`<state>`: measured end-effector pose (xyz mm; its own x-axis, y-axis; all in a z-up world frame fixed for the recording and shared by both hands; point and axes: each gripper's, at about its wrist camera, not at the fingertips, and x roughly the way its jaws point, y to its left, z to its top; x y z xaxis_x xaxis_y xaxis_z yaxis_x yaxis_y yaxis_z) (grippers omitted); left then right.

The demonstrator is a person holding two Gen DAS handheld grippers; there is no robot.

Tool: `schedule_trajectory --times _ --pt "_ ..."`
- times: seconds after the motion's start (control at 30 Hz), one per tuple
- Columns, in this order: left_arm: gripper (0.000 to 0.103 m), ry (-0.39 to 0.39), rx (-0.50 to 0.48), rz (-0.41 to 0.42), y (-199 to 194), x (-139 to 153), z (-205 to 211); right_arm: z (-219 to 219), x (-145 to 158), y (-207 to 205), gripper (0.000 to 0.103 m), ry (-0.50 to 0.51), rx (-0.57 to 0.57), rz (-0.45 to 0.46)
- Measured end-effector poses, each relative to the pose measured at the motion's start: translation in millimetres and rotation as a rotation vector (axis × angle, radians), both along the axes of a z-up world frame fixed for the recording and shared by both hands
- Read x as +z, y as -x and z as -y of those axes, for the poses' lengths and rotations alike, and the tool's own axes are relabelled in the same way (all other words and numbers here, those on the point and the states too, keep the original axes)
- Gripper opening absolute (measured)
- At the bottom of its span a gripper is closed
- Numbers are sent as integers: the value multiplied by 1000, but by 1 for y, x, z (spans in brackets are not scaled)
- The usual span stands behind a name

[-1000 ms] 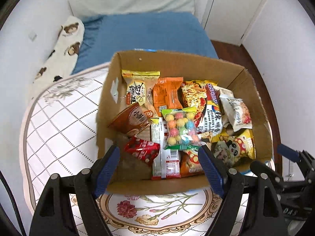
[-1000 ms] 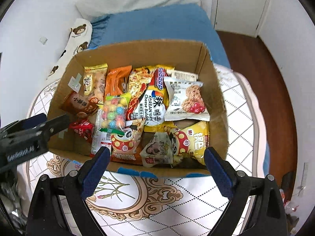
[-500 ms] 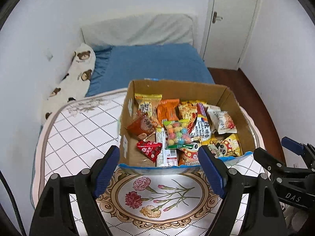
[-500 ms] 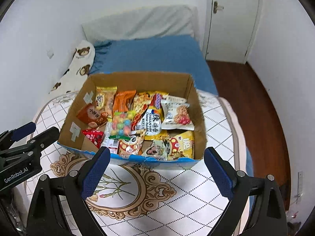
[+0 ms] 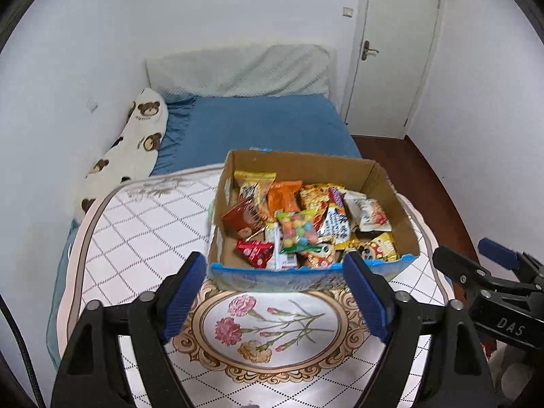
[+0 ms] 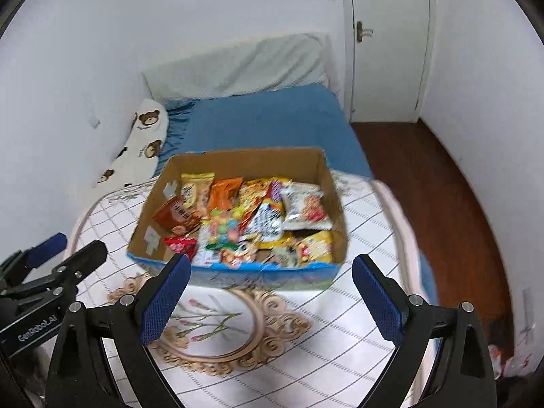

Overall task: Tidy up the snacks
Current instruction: 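Withdraw both tools from the box and sweep over the empty bed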

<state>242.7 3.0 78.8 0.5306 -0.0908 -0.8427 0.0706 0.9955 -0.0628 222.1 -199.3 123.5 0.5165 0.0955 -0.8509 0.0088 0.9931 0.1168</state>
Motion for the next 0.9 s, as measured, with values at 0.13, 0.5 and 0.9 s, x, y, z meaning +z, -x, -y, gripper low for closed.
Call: schedule_trajectory --times 0.13,0.5,0.9 --pt "99 -30 56 -65 4 -28 -24 -12 -26 5 98 -72 37 -63" --pt "99 -176 299 -308 33 -130 -137 -79 -144 16 83 -214 142 -322" --pt "99 -137 266 -315 31 -129 -127 -118 -179 12 59 -155 168 -359"
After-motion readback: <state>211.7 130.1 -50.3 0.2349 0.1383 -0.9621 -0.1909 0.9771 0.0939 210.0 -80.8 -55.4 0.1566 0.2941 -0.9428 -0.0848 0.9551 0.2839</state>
